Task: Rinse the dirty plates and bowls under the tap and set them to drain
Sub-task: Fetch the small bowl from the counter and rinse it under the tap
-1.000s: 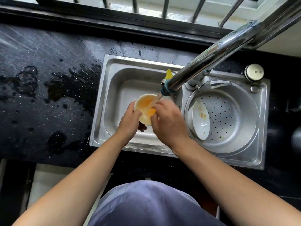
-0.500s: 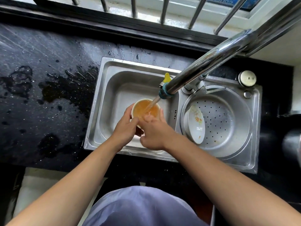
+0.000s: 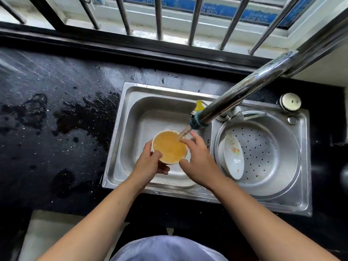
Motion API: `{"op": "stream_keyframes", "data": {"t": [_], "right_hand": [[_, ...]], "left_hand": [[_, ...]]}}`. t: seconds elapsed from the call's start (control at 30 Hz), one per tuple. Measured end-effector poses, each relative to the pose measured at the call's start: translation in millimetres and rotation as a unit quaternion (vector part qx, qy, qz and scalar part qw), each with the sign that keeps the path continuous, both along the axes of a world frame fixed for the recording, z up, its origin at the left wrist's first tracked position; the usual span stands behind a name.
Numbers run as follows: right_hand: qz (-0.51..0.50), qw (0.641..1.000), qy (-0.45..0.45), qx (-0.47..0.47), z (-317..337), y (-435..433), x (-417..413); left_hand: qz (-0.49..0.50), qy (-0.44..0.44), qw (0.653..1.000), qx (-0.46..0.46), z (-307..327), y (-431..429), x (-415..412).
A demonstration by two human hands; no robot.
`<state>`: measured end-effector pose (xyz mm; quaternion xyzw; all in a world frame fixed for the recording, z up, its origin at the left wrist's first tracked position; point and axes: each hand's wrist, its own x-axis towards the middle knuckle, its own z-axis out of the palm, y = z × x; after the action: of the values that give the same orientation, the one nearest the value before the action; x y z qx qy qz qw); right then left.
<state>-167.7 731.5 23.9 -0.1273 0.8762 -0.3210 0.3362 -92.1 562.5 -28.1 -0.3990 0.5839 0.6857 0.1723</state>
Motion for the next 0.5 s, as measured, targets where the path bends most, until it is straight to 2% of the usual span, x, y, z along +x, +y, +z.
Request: {"op": "stream_keyframes", "data": {"t": [0.1,0.3,0.5], "right_hand": [[0.046,0.998,-0.03,0.03,-6.4,2.2,-1.5],[-0.013,0.995,-0.059,-0.073,-11.9,-4.5,0.8],[-0.042,0.991,-0.055,-0.115,-11.4,-3.9,2.8]], "left_hand": [[0.038,0.0,0.999,0.033,2.4,0.9,-1.3],[0.09,-0.001,0.991,0.094,0.7,-1.2,3.6],[0.11,0.012,0.989,0.101,-4.1,-10.9,6.1]]}}
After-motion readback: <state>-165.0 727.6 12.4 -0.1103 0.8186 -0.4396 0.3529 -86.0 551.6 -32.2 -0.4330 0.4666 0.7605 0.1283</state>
